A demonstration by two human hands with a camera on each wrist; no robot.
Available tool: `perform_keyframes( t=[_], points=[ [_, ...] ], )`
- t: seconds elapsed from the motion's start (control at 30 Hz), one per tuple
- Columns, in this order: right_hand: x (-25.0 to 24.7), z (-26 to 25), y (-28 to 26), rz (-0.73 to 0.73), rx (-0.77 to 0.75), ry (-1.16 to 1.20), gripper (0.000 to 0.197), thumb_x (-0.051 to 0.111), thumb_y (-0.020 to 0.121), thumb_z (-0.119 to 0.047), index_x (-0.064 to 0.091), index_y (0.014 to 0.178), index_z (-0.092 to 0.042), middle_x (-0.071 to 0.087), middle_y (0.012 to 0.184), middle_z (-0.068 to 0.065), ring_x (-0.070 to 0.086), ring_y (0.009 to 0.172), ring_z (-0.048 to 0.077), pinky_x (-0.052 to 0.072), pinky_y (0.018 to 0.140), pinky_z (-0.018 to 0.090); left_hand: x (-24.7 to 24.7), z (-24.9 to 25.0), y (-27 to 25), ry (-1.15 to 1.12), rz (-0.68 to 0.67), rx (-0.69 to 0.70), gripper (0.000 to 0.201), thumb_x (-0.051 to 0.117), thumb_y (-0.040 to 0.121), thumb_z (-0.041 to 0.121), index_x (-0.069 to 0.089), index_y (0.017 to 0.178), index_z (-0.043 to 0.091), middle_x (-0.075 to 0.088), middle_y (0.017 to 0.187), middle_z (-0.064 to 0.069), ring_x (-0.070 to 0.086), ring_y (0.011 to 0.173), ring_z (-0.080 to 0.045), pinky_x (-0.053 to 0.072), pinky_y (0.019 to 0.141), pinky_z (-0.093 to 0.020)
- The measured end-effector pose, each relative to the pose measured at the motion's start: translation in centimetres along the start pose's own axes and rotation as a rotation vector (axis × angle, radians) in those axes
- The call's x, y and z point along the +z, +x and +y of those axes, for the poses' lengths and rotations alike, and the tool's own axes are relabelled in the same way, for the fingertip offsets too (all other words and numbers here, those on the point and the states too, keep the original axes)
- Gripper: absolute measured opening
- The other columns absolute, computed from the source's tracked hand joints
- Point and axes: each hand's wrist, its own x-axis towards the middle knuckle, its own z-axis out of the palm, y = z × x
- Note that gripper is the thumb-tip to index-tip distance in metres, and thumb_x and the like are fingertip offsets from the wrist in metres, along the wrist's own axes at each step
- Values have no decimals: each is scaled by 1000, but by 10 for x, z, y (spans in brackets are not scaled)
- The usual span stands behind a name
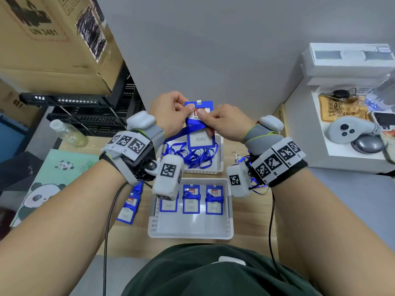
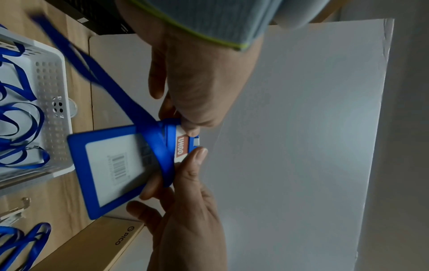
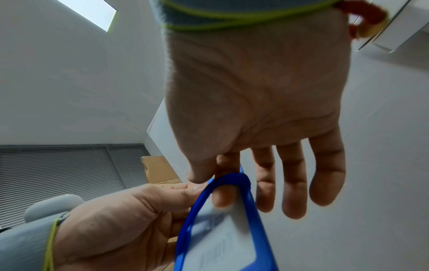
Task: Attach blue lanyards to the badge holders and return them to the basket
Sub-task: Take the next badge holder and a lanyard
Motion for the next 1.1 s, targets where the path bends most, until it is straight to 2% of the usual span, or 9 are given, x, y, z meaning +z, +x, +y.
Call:
perform_keyframes(
  t=[0.13,0.2,0.33,0.43,0.6,0.77,0.93,1.03,1.1],
  points=[
    [6,4,3,-43,-10,15,69,36,98,-58,67,57,-14,36,48,-1,37,50,16,37,60,32,0,-3,0,43,16,-15,17,66,88,31,58,75,24,70,67,2,68,71,-20,55,75,-40],
    [11,6,8,-47,-58,78,65,39,100,-52,51,47,-18,32,49,-2,31,49,17,32,57,34,1,-4,0,25,20,-47,18,67,88,31,57,74,24,70,66,3,68,72,-19,55,77,-41],
    [23,7,12,-48,-193,221,51,43,102,-39,71,72,-9,65,69,3,54,63,20,45,65,30,1,-1,1,-38,6,-60,17,68,87,28,57,76,22,72,71,-3,70,77,-23,56,78,-41],
    [25,11,13,-63,-74,163,59,44,99,-49,70,78,0,61,77,12,51,64,20,41,62,30,-6,0,5,-20,67,-45,20,67,88,26,54,74,24,70,70,-2,70,77,-21,56,75,-39],
    [12,27,1,-172,144,-10,66,35,94,-66,76,67,-21,65,78,11,59,76,26,48,75,35,-19,-14,16,-62,104,-72,23,66,89,26,50,73,23,71,72,-1,71,78,-15,59,74,-44],
    [6,38,-5,-233,208,-18,49,45,96,-54,77,83,-19,59,81,5,57,81,23,43,76,32,-23,-13,13,-84,-100,1,15,61,90,32,54,77,28,72,84,-12,70,86,-24,56,81,-49],
    [6,25,1,-59,86,450,34,35,104,-41,58,119,-19,63,114,-8,61,99,15,47,87,36,-16,-2,5,-69,-346,92,13,50,98,19,57,89,23,66,90,-17,56,76,-16,48,71,-33],
    [9,20,3,-152,18,566,31,32,105,-42,60,115,-32,66,113,-12,58,107,6,42,95,34,-15,1,4,-55,-432,117,11,47,100,14,57,98,15,62,85,-8,53,71,-11,44,67,-22],
    [13,21,5,-184,33,615,31,37,104,-39,65,105,-25,69,105,-5,60,102,10,43,98,36,-17,2,3,-47,-454,118,10,49,100,17,59,98,14,62,79,-3,54,66,-7,45,66,-20]
  ],
)
